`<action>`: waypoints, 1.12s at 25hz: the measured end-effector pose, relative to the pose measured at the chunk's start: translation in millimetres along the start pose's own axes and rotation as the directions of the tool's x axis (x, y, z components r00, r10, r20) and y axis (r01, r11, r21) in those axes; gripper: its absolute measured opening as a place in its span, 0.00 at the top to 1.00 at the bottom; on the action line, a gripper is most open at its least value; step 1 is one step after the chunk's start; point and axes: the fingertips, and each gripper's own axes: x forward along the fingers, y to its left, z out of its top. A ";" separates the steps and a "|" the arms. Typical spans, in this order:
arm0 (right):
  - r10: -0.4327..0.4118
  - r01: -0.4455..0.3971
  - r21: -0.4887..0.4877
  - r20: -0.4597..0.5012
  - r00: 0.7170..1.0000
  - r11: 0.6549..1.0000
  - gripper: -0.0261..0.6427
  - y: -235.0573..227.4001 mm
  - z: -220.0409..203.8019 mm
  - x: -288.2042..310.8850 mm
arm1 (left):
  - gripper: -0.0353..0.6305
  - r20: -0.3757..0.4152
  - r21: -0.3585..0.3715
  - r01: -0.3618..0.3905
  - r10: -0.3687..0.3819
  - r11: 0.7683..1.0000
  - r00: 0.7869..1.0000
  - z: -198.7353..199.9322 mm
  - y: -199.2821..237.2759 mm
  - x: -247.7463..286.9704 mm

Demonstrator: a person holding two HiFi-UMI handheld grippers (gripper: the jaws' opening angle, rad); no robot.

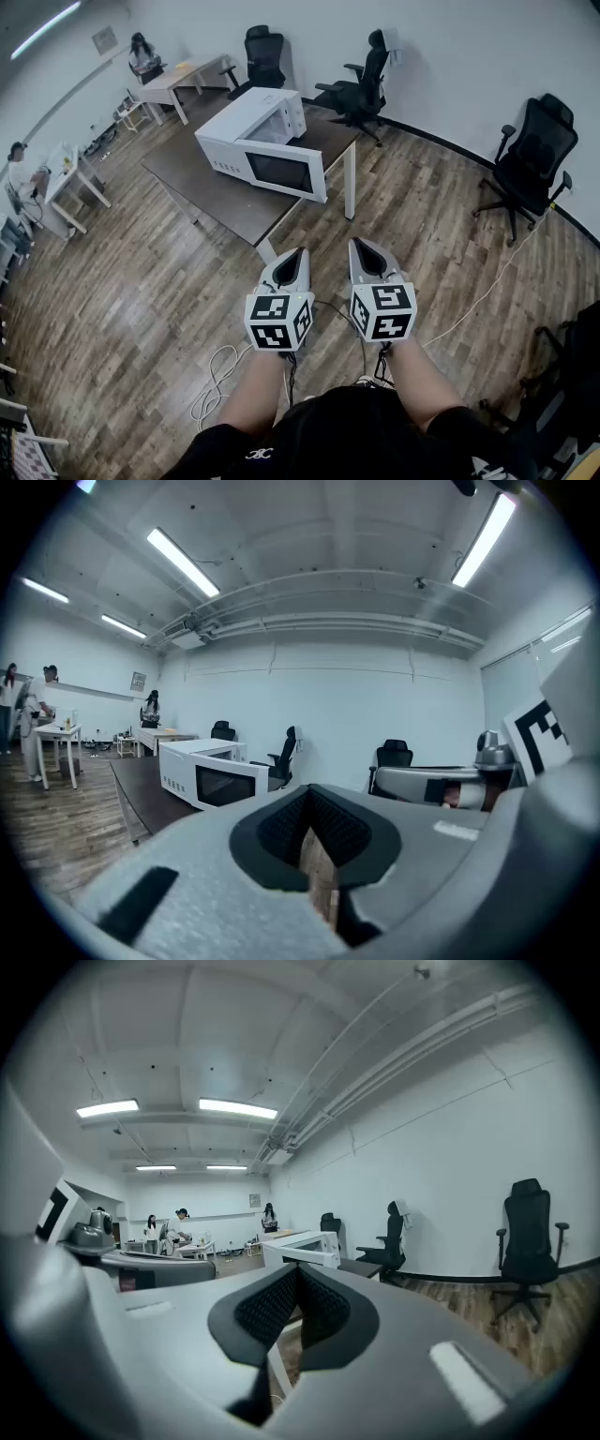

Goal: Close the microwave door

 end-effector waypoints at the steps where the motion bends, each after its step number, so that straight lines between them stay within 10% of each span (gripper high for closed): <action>1: 0.003 -0.003 0.000 0.002 1.000 1.000 0.95 -0.2 0.4 -1.0 | 0.93 -0.003 0.001 -0.001 0.001 1.000 1.000 -1.2 -1.3 0.4; 28: -0.001 0.000 -0.022 -0.049 0.999 1.000 0.95 -88.7 -14.7 -11.8 | 0.93 -0.038 -0.025 -0.108 0.107 0.994 0.994 -22.4 -50.8 38.5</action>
